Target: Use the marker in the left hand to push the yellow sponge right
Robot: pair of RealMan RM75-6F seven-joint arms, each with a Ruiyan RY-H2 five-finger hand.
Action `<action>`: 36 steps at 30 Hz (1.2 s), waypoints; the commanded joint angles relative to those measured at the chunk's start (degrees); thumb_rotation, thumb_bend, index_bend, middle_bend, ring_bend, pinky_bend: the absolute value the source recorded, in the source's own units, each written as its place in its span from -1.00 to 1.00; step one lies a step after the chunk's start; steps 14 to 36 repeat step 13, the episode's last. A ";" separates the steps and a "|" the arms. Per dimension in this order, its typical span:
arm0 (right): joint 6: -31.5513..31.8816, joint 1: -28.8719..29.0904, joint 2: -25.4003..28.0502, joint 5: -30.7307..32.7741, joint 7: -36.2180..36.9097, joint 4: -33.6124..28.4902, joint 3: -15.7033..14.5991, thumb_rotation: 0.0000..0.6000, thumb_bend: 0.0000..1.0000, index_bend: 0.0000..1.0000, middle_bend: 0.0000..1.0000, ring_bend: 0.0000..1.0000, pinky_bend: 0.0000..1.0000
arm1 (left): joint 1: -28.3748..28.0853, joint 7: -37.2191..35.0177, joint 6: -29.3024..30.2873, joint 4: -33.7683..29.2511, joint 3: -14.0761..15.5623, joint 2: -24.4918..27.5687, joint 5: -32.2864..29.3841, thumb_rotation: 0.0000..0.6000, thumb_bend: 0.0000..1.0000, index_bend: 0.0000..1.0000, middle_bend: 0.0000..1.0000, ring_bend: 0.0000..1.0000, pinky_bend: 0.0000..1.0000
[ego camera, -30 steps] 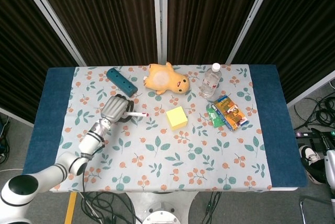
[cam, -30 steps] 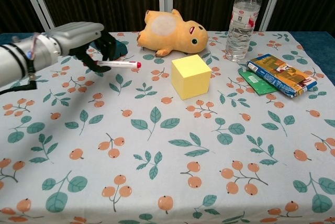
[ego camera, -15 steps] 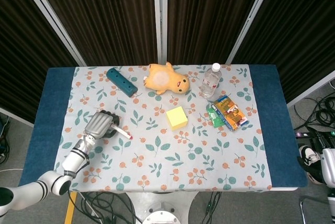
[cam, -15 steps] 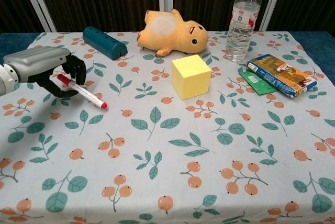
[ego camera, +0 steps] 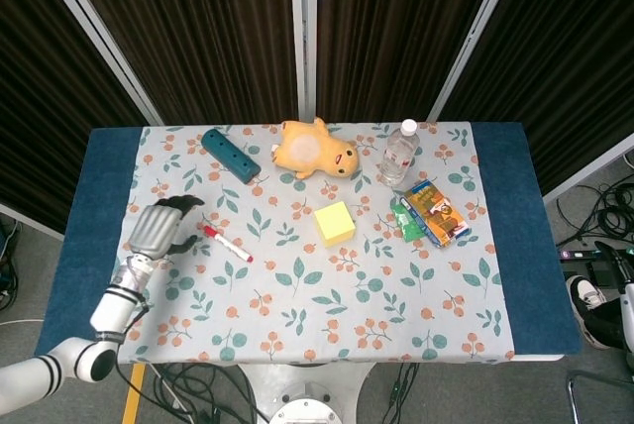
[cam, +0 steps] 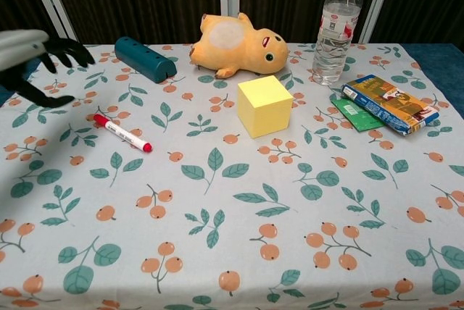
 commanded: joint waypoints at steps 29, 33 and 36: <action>0.66 1.22 -1.84 -3.96 2.27 1.50 -0.51 1.00 -0.68 -0.75 -0.56 -0.76 -0.51 | 18.32 6.14 20.21 -14.65 4.25 12.88 -0.73 1.00 -0.44 -0.41 -0.36 -0.55 -0.51; 0.66 1.22 -1.84 -3.96 2.27 1.50 -0.51 1.00 -0.68 -0.75 -0.56 -0.76 -0.51 | 18.32 6.14 20.21 -14.65 4.25 12.88 -0.73 1.00 -0.44 -0.41 -0.36 -0.55 -0.51; 0.66 1.22 -1.84 -3.96 2.27 1.50 -0.51 1.00 -0.68 -0.75 -0.56 -0.76 -0.51 | 18.32 6.14 20.21 -14.65 4.25 12.88 -0.73 1.00 -0.44 -0.41 -0.36 -0.55 -0.51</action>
